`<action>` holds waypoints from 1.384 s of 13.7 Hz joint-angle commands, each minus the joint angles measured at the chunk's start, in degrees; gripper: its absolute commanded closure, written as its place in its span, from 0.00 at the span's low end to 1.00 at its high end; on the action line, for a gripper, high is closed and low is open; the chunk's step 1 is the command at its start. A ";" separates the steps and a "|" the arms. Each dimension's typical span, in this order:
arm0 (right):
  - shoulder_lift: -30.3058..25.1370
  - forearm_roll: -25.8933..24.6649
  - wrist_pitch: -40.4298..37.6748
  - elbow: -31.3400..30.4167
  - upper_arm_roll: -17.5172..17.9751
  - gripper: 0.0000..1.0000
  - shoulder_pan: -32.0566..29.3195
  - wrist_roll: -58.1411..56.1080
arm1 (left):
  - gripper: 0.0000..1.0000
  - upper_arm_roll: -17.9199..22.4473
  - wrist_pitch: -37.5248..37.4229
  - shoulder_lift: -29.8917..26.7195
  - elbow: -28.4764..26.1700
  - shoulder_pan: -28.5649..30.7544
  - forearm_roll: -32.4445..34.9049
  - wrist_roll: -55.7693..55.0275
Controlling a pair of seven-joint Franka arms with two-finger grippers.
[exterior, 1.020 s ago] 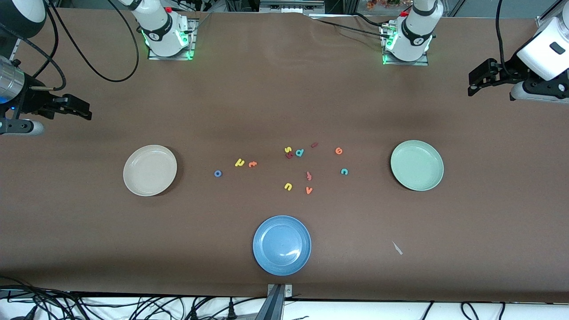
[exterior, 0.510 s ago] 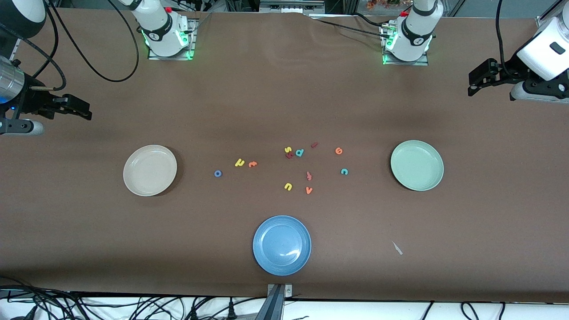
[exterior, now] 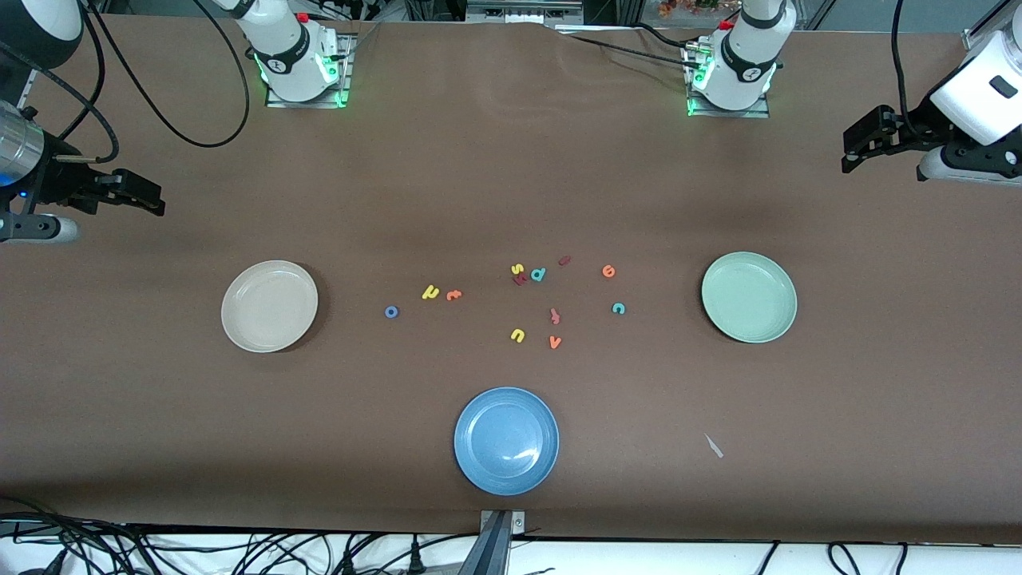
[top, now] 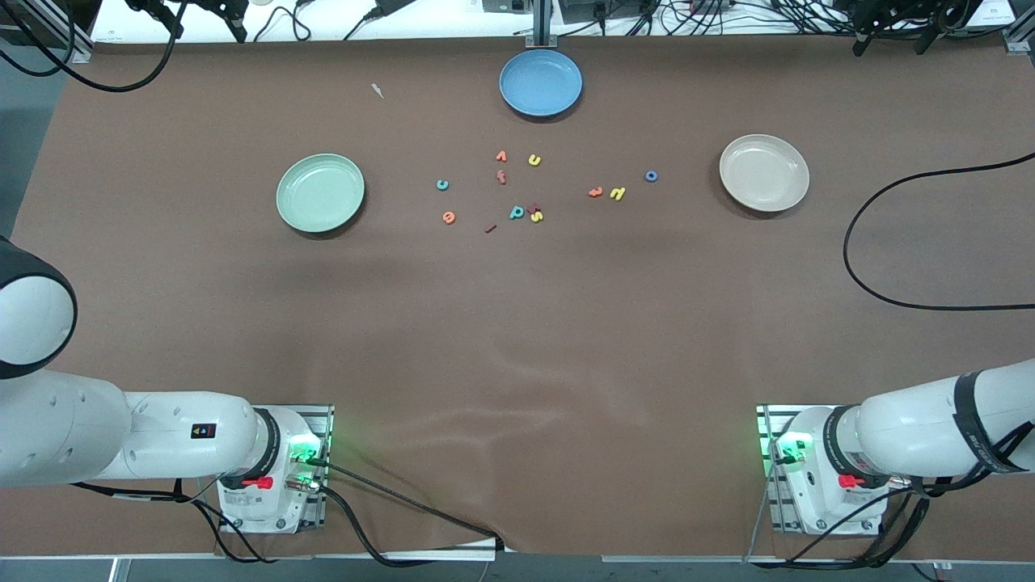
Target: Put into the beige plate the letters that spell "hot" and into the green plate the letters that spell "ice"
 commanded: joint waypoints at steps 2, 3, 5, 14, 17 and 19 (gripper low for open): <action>-0.28 0.81 -0.95 0.59 -0.47 0.00 0.35 -0.26 | 0.00 -0.13 -0.50 -0.22 0.68 -0.12 1.33 0.91; -0.28 0.81 -0.95 0.59 -0.47 0.00 0.43 -0.26 | 0.00 -0.13 -0.50 -0.22 0.77 -0.13 1.33 0.91; -0.28 0.81 -0.95 0.59 -0.47 0.00 0.44 -0.26 | 0.00 -0.04 -0.50 -0.22 0.68 0.22 1.24 1.00; -0.28 0.81 -0.95 0.50 -0.47 0.00 0.44 -0.26 | 0.00 -0.22 -2.07 -0.65 0.94 -0.21 0.97 0.91; -0.19 0.81 -0.87 0.50 -0.47 0.00 0.44 -0.26 | 0.00 -1.26 -2.88 -0.57 0.94 -0.48 1.06 0.56; -0.28 0.81 -0.87 0.50 -0.47 0.00 0.35 -0.26 | 0.00 -1.63 -2.96 -0.57 0.94 -0.30 1.41 0.73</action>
